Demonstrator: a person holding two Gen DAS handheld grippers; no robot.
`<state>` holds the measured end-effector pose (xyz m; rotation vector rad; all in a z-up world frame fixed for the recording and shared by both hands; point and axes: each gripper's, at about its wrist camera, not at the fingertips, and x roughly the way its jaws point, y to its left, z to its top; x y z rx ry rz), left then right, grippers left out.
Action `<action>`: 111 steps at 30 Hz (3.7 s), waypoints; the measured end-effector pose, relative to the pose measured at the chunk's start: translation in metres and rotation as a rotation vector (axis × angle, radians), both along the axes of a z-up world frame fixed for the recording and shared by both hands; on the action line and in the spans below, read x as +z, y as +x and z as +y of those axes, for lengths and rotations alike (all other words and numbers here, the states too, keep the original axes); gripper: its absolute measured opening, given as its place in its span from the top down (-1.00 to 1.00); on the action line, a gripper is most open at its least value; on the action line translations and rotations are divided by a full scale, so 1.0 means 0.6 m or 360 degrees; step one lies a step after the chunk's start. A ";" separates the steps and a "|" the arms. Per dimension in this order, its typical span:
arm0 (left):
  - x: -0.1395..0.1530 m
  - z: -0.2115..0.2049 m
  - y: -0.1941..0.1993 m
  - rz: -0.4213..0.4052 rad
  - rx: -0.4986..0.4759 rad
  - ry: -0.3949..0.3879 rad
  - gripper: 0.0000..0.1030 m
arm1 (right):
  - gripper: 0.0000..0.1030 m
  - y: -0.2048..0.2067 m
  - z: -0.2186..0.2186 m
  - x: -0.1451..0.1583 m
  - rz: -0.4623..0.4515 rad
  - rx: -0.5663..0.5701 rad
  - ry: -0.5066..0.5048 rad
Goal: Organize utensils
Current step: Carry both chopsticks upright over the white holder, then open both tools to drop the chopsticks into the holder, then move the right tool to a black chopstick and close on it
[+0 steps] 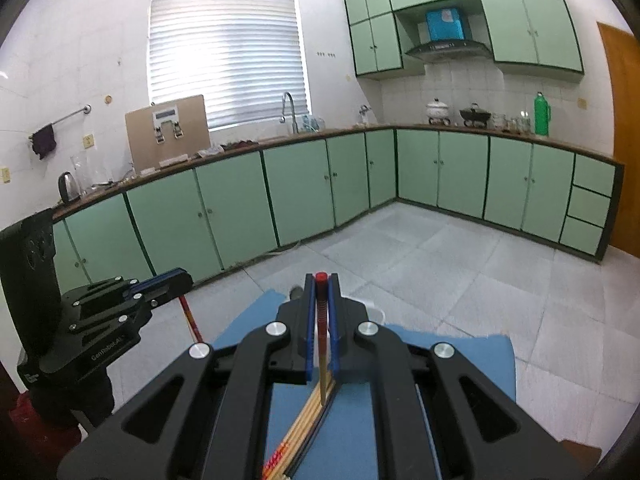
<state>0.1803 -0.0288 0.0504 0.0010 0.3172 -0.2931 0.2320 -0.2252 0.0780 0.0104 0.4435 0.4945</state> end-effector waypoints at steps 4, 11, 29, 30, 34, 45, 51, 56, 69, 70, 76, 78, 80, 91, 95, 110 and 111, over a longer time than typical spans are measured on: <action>0.037 0.001 0.019 -0.0084 -0.0015 -0.0028 0.90 | 0.90 0.019 0.001 0.033 -0.0053 0.0006 0.0004; 0.097 -0.006 0.088 -0.0185 -0.0049 -0.0049 0.90 | 0.90 0.071 0.002 0.071 -0.0118 -0.0019 -0.0029; 0.014 -0.039 0.223 -0.0158 0.0057 0.0031 0.90 | 0.90 0.194 0.033 -0.018 -0.0031 -0.0147 -0.0139; 0.006 -0.038 0.228 -0.0135 0.0054 0.0034 0.90 | 0.90 0.200 0.035 -0.028 -0.0013 -0.0152 -0.0149; -0.021 -0.032 0.238 -0.0035 0.0064 0.0045 0.83 | 0.74 0.209 0.046 -0.055 0.0063 -0.0148 -0.0179; -0.035 0.002 0.141 -0.0022 0.0150 0.0051 0.06 | -0.39 0.130 0.002 -0.045 -0.0078 -0.0279 -0.0131; -0.095 0.013 0.051 0.0092 0.0190 0.0063 -0.23 | -0.77 0.051 -0.023 -0.089 -0.0098 -0.0349 -0.0154; -0.178 0.010 0.007 0.0280 0.0213 0.0104 -0.29 | -0.79 -0.006 -0.029 -0.175 0.0086 -0.0369 -0.0147; -0.362 0.015 -0.053 0.0764 0.0261 0.0164 -0.31 | -0.79 -0.101 0.020 -0.374 0.0506 -0.0346 -0.0229; -0.368 0.015 -0.058 0.0778 0.0258 0.0164 -0.31 | -0.79 -0.107 0.025 -0.383 0.0527 -0.0333 -0.0237; -0.384 0.009 -0.071 0.0826 0.0250 0.0186 -0.32 | -0.71 -0.137 0.046 -0.411 0.0595 -0.0289 -0.0265; -0.382 0.009 -0.073 0.0819 0.0260 0.0188 -0.34 | -0.59 -0.142 0.053 -0.415 0.0607 -0.0286 -0.0285; -0.383 0.010 -0.074 0.0820 0.0270 0.0192 -0.35 | -0.54 -0.141 0.060 -0.418 0.0621 -0.0292 -0.0309; -0.392 0.007 -0.076 0.0863 0.0262 0.0205 -0.35 | -0.24 -0.144 0.072 -0.440 0.0672 -0.0250 -0.0377; -0.392 0.010 -0.077 0.0871 0.0265 0.0189 -0.36 | -0.22 -0.143 0.062 -0.439 0.0684 -0.0291 -0.0378; -0.391 0.005 -0.082 0.0867 0.0243 0.0226 -0.38 | 0.86 -0.149 0.075 -0.440 0.0698 -0.0222 -0.0352; -0.391 0.005 -0.082 0.0866 0.0239 0.0230 -0.38 | 0.86 -0.149 0.074 -0.440 0.0695 -0.0218 -0.0348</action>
